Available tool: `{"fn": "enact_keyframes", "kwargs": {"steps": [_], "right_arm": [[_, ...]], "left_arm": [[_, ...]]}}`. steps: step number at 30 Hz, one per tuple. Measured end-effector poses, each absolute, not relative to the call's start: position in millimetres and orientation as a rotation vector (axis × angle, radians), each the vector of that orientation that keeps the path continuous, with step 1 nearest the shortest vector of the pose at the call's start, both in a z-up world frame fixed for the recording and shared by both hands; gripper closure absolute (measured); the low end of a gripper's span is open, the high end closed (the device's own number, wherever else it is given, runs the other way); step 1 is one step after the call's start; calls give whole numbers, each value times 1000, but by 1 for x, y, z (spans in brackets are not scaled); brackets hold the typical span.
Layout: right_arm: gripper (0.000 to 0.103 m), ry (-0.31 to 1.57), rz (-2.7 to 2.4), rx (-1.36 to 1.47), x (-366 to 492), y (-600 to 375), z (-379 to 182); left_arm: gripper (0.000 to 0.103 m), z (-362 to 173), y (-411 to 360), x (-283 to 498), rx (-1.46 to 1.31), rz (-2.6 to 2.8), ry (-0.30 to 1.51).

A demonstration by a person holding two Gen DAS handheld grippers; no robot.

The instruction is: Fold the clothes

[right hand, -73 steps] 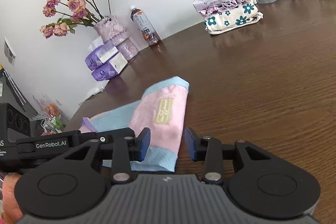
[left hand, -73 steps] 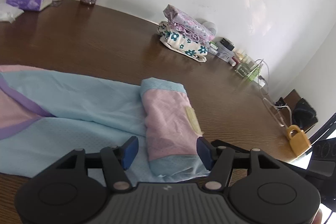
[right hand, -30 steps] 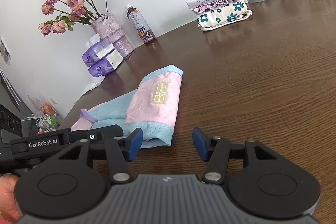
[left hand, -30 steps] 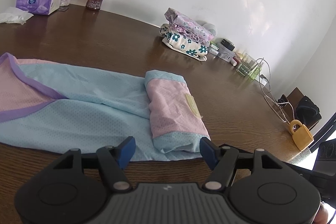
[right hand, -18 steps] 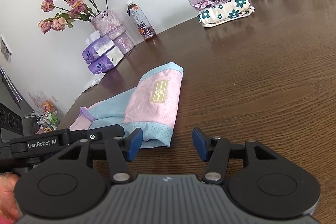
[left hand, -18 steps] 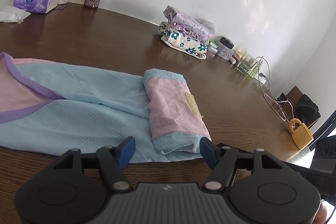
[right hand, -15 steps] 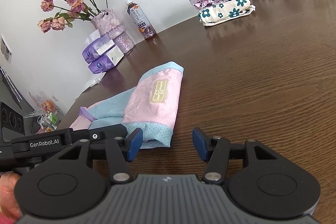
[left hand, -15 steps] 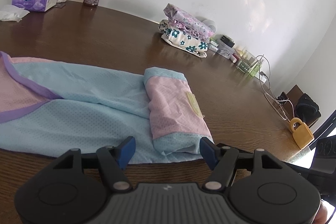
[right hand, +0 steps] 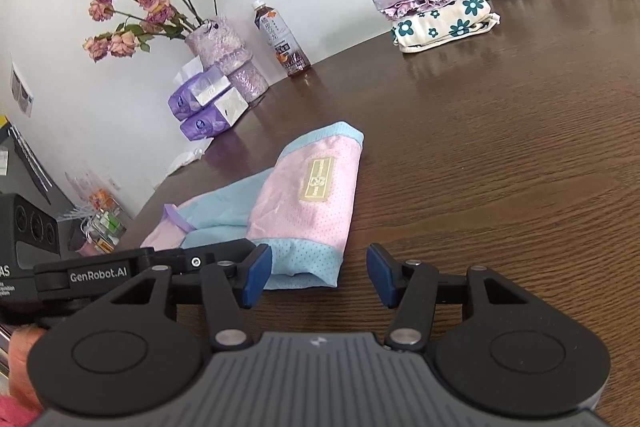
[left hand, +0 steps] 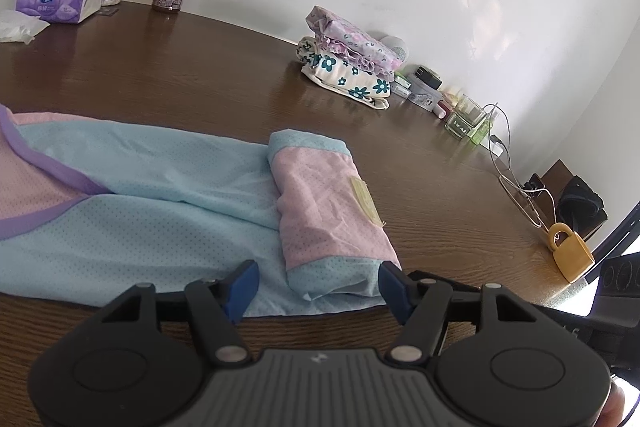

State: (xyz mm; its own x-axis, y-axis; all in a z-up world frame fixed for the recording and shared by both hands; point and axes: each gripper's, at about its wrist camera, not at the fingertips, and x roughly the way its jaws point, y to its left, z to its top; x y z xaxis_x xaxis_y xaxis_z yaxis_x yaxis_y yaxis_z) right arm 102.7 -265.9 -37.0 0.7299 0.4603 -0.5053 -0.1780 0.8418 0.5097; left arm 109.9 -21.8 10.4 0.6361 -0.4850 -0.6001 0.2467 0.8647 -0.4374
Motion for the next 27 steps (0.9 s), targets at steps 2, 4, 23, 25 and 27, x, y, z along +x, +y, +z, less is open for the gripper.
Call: {"fn": "enact_keyframes", "kwargs": {"steps": [2, 4, 23, 25, 27], "right_arm": [[49, 663, 360, 456, 103, -268, -36], [48, 662, 355, 462, 103, -269, -36], [47, 630, 333, 501, 102, -282, -31], [47, 631, 337, 525, 105, -288, -31], [48, 634, 348, 531, 110, -289, -32]], "left_arm": [[37, 11, -22, 110, -335, -427, 777], [37, 11, -22, 110, -335, -427, 775], [39, 16, -20, 121, -366, -407, 764], [39, 18, -20, 122, -366, -399, 756], [39, 17, -19, 125, -373, -391, 754]]}}
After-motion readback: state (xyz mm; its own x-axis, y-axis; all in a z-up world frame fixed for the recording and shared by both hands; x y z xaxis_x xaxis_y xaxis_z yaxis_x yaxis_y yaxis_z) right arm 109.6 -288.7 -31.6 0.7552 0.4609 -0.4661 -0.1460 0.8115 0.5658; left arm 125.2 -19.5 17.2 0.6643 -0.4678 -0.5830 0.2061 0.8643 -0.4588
